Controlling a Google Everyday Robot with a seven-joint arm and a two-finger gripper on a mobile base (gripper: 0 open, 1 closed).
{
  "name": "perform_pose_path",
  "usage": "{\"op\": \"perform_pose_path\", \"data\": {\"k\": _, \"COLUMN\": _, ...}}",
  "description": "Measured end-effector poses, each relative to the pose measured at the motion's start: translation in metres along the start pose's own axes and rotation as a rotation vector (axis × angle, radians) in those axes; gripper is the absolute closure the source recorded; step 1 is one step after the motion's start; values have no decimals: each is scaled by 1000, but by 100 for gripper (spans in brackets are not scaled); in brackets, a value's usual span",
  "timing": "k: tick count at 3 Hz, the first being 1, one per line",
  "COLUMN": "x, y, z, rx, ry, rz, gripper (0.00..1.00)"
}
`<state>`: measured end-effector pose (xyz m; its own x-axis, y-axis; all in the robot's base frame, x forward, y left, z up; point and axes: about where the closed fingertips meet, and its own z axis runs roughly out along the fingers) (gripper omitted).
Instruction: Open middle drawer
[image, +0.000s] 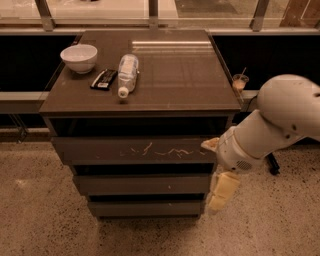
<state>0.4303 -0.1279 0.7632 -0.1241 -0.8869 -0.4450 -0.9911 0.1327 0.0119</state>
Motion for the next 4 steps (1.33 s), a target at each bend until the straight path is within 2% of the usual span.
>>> {"op": "perform_pose_path", "data": {"k": 1, "x": 24, "y": 8, "z": 107, "rx": -39, "ry": -103, "rz": 5, "gripper": 0}}
{"op": "perform_pose_path", "data": {"k": 2, "x": 39, "y": -1, "z": 159, "rx": -45, "ry": -275, "rz": 15, "gripper": 0}}
{"op": "perform_pose_path", "data": {"k": 3, "x": 51, "y": 10, "z": 192, "rx": -104, "ry": -312, "rz": 2, "gripper": 0}}
{"op": "perform_pose_path", "data": {"k": 4, "x": 60, "y": -3, "z": 198, "rx": -109, "ry": -266, "rz": -15, "gripper": 0}}
